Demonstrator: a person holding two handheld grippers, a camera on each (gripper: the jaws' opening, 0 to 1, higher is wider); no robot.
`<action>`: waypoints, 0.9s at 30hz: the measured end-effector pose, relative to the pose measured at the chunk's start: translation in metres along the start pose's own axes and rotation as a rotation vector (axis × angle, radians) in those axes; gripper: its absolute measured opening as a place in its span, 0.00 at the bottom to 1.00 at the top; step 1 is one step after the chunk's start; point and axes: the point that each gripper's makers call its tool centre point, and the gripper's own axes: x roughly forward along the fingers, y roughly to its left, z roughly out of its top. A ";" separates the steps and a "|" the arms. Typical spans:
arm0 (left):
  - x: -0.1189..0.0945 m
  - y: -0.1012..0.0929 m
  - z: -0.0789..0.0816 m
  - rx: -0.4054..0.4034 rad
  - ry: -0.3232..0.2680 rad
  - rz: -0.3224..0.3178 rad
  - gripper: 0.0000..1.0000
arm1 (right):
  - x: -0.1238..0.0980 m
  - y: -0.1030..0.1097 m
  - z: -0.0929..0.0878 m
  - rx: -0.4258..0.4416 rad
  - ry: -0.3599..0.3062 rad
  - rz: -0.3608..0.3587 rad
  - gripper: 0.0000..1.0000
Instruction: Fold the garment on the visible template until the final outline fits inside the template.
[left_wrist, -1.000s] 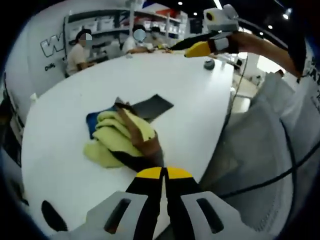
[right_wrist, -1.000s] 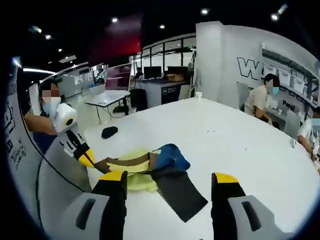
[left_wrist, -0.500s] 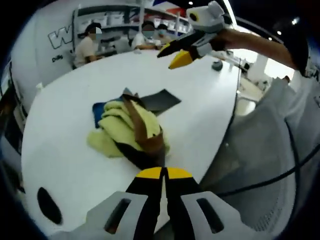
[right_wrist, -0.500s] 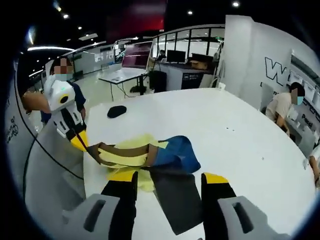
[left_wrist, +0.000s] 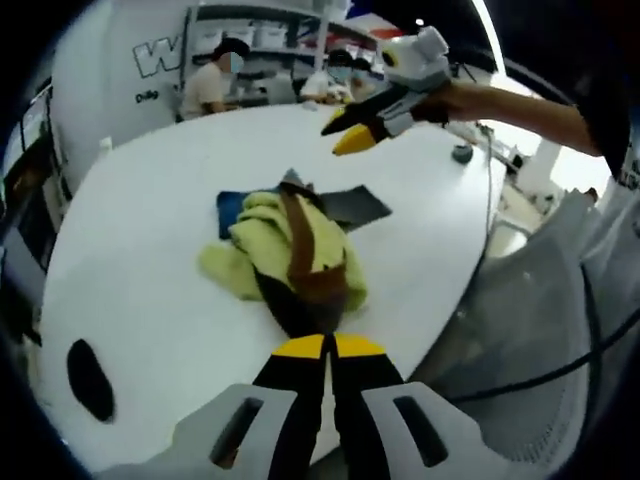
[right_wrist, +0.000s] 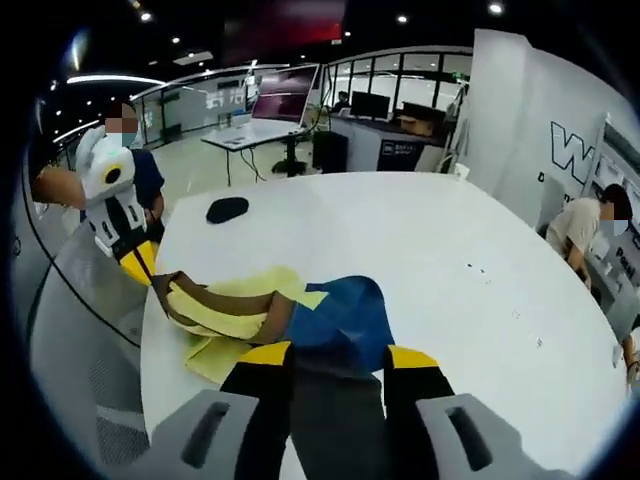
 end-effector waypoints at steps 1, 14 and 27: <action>0.000 -0.001 0.000 -0.001 0.002 0.000 0.00 | 0.003 0.000 -0.001 -0.002 0.005 0.005 0.30; 0.004 -0.004 -0.007 0.003 0.015 -0.044 0.00 | 0.039 0.005 -0.006 -0.125 0.095 0.070 0.22; 0.000 0.007 -0.008 -0.003 0.013 -0.031 0.00 | 0.061 0.009 -0.014 -0.158 0.122 0.133 0.00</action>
